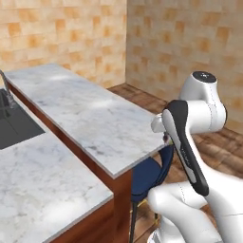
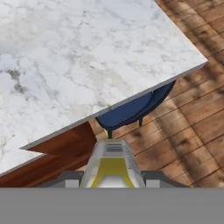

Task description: Move the drinks to the dining counter.

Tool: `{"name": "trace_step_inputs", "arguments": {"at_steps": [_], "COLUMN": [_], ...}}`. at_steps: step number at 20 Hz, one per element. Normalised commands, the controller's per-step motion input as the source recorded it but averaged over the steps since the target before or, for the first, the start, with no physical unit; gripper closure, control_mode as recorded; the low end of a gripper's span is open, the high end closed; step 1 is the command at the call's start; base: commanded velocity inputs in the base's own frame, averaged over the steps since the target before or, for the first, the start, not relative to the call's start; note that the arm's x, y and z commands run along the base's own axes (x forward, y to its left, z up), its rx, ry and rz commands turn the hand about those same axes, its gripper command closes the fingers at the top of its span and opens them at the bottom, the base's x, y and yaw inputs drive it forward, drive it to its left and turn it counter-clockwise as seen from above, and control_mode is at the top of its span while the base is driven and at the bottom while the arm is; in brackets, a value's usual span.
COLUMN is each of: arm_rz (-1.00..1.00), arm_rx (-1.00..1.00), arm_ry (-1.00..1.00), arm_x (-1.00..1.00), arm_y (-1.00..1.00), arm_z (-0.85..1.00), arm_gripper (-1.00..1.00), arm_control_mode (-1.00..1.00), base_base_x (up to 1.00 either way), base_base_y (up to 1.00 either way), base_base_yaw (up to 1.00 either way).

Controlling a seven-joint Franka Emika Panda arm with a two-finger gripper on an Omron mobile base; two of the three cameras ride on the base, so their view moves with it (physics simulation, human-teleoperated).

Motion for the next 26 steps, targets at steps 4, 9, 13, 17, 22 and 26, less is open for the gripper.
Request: {"name": "trace_step_inputs", "arguments": {"at_steps": [4, 9, 13, 17, 22, 26], "arm_rz": [0.00, 0.00, 0.00, 0.00, 0.00, 0.00], "arm_rx": [0.00, 0.00, 0.00, 0.00, 0.00, 0.00], "arm_ry": [0.00, 0.00, 0.00, 0.00, 0.00, 0.00], "arm_x": [0.00, 0.00, 0.00, 0.00, 0.00, 0.00], "arm_y": [0.00, 0.00, 0.00, 0.00, 0.00, 0.00], "arm_z": [0.00, 0.00, 0.00, 0.00, 0.00, 0.00], "arm_gripper": [1.00, 1.00, 1.00, 1.00, 1.00, 1.00], "arm_control_mode": [1.00, 1.00, 1.00, 1.00, 1.00, 1.00], "base_base_x": [0.24, 0.42, 0.64, 0.54, 0.47, 0.36], "base_base_y": [0.00, -0.06, -0.21, -0.34, -0.27, -0.21], "base_base_yaw": [0.30, 0.23, 0.19, 0.14, 0.10, 0.09]}}
